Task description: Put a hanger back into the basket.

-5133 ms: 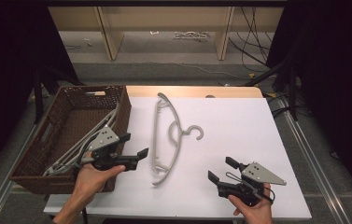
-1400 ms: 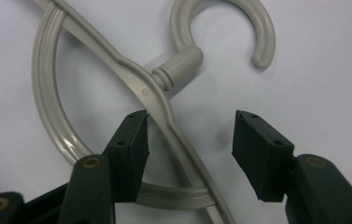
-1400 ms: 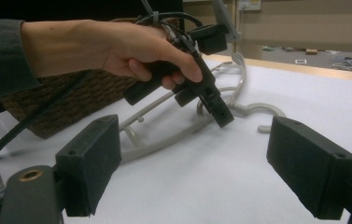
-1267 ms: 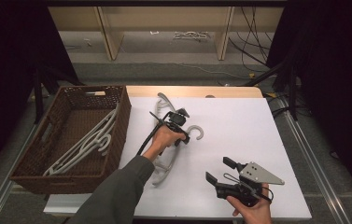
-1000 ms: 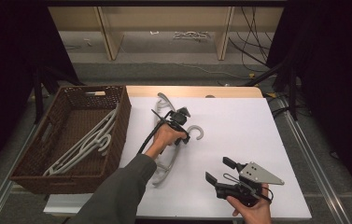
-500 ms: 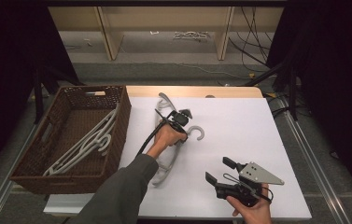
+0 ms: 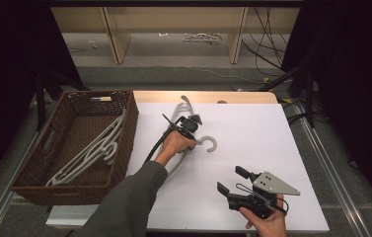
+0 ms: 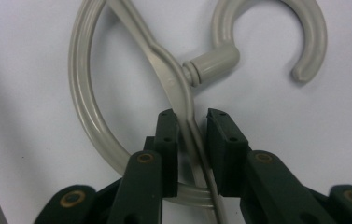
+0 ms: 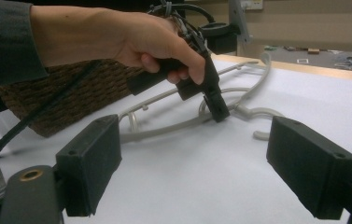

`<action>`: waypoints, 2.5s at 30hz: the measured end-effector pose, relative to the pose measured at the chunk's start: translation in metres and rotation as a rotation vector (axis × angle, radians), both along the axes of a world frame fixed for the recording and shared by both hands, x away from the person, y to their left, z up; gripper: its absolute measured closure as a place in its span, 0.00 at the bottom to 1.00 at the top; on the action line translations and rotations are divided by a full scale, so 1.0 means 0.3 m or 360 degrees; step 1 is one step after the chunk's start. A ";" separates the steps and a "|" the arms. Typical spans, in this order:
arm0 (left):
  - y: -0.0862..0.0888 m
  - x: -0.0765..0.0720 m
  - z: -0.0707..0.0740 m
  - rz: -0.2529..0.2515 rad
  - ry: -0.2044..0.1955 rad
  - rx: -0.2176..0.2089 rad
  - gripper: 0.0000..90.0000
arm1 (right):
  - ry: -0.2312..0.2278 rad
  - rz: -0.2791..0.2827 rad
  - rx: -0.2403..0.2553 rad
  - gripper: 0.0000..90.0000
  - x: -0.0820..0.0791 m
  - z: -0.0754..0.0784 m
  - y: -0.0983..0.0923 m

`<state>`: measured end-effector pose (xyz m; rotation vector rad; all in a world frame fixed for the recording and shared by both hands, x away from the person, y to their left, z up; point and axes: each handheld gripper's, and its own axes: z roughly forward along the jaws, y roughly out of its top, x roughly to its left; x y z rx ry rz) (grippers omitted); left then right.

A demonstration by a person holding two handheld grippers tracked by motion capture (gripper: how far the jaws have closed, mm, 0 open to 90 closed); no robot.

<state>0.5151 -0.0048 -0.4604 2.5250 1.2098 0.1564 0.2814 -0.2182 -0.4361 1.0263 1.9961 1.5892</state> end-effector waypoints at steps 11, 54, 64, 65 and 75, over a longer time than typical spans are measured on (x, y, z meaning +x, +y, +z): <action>0.019 0.003 0.006 -0.0059 0.0016 -0.0033 0.92 | -0.0005 0.0001 0.0008 0.21 0.001 0.000 -0.001; 0.167 -0.104 0.382 -0.0125 -0.0197 -0.0772 0.92 | 0.0008 -0.0006 -0.0005 0.21 0.001 -0.002 -0.002; 0.207 -0.144 0.463 -0.0154 -0.0225 -0.0817 0.92 | 0.0006 0.0009 0.0014 0.21 0.003 -0.004 -0.001; 0.212 -0.146 0.472 -0.0158 -0.0232 -0.0820 0.92 | 0.0006 0.0008 0.0014 0.21 0.004 -0.004 -0.001; 0.255 -0.175 0.564 -0.0173 -0.0239 -0.0892 0.92 | 0.0002 0.0007 0.0017 0.21 0.005 -0.007 0.002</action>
